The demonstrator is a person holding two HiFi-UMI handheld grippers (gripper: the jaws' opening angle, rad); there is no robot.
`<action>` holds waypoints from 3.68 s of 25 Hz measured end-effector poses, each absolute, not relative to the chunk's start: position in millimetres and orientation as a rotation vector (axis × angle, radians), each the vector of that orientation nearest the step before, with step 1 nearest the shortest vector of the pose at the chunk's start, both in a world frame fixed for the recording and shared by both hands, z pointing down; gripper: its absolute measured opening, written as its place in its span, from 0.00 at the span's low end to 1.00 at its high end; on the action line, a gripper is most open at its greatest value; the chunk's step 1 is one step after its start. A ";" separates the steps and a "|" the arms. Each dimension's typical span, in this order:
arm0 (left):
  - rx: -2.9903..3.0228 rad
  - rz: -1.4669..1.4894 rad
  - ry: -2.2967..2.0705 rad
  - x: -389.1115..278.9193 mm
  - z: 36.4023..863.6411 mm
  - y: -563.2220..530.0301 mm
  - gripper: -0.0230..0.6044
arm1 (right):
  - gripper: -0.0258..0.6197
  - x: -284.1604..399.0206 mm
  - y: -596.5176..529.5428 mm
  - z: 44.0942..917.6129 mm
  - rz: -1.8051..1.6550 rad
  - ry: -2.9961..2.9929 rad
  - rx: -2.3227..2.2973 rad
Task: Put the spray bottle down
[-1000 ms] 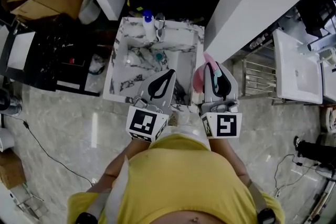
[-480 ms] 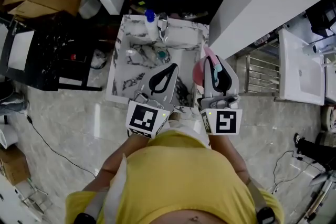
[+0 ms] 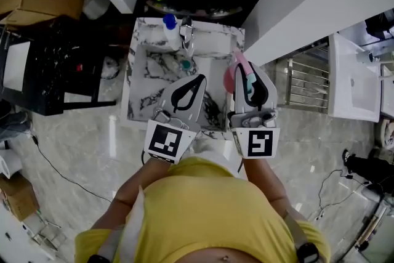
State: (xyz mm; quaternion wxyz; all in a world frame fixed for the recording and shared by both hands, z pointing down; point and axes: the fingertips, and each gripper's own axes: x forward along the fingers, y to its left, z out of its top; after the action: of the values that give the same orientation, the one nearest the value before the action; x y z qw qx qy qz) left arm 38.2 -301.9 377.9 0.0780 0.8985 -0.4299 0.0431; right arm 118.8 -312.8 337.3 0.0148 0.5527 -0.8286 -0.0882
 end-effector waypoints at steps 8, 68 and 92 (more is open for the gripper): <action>2.683 0.177 -1.263 40.3 395.7 -328.4 0.03 | 0.14 109.6 -347.8 352.4 -0.273 -2.621 1.706; 2.583 0.350 -1.203 49.8 478.1 -369.7 0.03 | 0.33 94.2 -461.6 502.1 -0.053 -2.712 1.604; 2.637 0.210 -1.249 37.7 405.1 -314.5 0.03 | 0.04 134.4 -337.6 433.0 0.127 -2.489 1.645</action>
State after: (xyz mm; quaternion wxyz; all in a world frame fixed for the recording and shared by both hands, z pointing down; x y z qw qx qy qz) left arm 37.7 -314.5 405.1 0.1079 0.8961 -0.4245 0.0713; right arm 134.4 -337.6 433.0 0.0773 0.5492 -0.8310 0.0423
